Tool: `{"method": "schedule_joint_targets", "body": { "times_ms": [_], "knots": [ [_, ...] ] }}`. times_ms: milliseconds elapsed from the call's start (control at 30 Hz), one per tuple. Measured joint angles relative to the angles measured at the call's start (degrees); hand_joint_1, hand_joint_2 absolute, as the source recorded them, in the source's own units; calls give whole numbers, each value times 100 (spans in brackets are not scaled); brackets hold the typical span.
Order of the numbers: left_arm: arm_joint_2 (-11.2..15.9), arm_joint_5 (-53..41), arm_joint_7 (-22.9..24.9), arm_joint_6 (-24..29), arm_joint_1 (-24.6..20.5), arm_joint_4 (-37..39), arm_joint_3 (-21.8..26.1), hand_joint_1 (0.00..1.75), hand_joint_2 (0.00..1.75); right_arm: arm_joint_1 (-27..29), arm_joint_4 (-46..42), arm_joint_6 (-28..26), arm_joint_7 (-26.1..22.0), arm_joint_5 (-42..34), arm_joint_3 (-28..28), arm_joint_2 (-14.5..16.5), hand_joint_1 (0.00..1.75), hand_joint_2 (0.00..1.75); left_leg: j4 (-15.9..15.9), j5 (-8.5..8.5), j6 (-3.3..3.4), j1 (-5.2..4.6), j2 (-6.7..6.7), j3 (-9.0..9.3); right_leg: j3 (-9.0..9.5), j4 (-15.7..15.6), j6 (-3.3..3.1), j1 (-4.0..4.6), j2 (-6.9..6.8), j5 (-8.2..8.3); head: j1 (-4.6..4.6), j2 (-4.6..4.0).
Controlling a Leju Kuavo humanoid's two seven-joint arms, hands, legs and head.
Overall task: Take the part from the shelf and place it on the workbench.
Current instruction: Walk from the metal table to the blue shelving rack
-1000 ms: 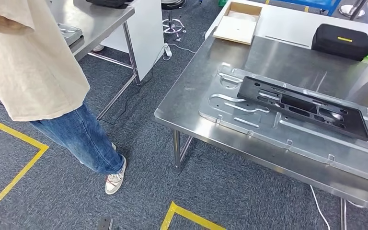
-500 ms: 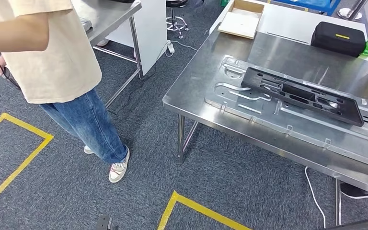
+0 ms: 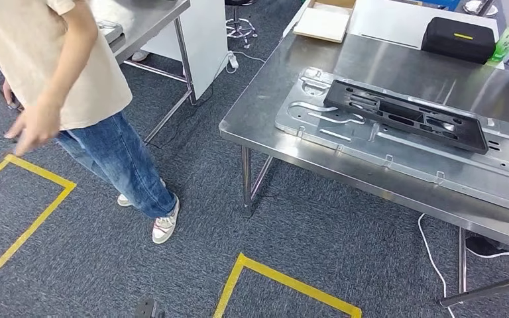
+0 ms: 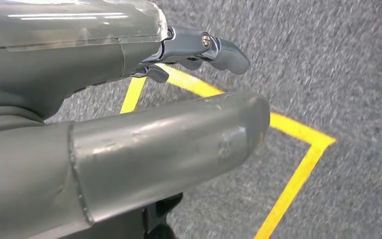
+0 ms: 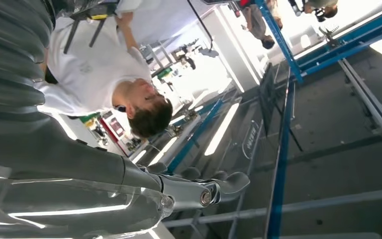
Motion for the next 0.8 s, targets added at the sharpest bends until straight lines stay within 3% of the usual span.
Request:
{"method": "schedule_joint_targets", "body": {
  "times_ms": [100,133,167,200,267,333,433,500,600,633,667,700,800],
  "knots": [
    [1,-7,-3,3,13,0,0,0,0,70,1,-11,-42,27,0,93,0,175,1117,-618,-83,41,-13,-450,-101,27,-47,-4,-8,56,-4,0],
    [1,-8,-3,3,20,0,-1,0,0,96,2,-15,-49,38,0,129,0,175,1376,-693,-100,52,-13,-537,-135,51,-47,-2,-7,64,-4,0],
    [1,-8,-3,3,27,0,-1,0,0,114,2,-18,-52,46,0,159,0,175,1404,-644,-108,61,-13,-513,-164,79,-43,-2,-5,67,-4,0],
    [2,-9,-3,3,31,0,-1,0,0,129,2,-21,-57,52,0,186,0,175,1182,-493,-106,68,-13,-370,-185,108,-37,-3,-2,65,-5,0],
    [4,-8,-4,5,30,0,-2,0,0,159,4,-37,-65,63,-1,247,0,175,362,-174,-65,72,-13,106,-209,155,-15,1,1,53,-4,0],
    [7,-8,-6,7,29,0,-2,0,0,191,31,-82,-98,75,-2,350,0,175,-156,-59,-10,53,-14,386,-224,171,30,10,2,56,-4,0],
    [7,-7,-5,7,36,0,-3,0,0,258,117,-148,-173,90,-2,515,0,175,-282,-33,80,42,-9,393,-240,166,128,9,-1,82,-1,0],
    [5,-6,-6,7,34,0,-5,0,0,284,170,-163,-193,91,-5,581,0,175,-357,24,164,59,3,390,-335,363,185,-5,7,-72,1,0],
    [8,8,44,-7,37,0,-7,0,0,299,330,-205,-255,86,-21,717,0,175,-381,72,220,57,18,340,-825,1387,247,-16,25,-617,2,0],
    [11,24,95,-16,42,0,-7,0,0,305,431,-225,-301,84,-30,787,0,175,-373,85,222,53,20,323,-956,1664,261,-20,26,-700,2,0],
    [14,50,159,-25,47,0,-6,0,0,309,556,-246,-360,80,-41,866,0,175,-361,96,220,50,21,309,-989,1741,268,-26,25,-668,2,0],
    [16,77,221,-31,51,0,-5,0,0,309,688,-268,-422,73,-56,938,0,175,-343,102,216,50,21,298,-904,1583,269,-33,25,-527,2,0],
    [19,138,320,-55,49,0,-2,0,0,280,1085,-327,-595,49,-113,1117,0,175,-260,97,172,38,9,253,-347,482,231,-36,31,-25,1,0]
  ]
}}
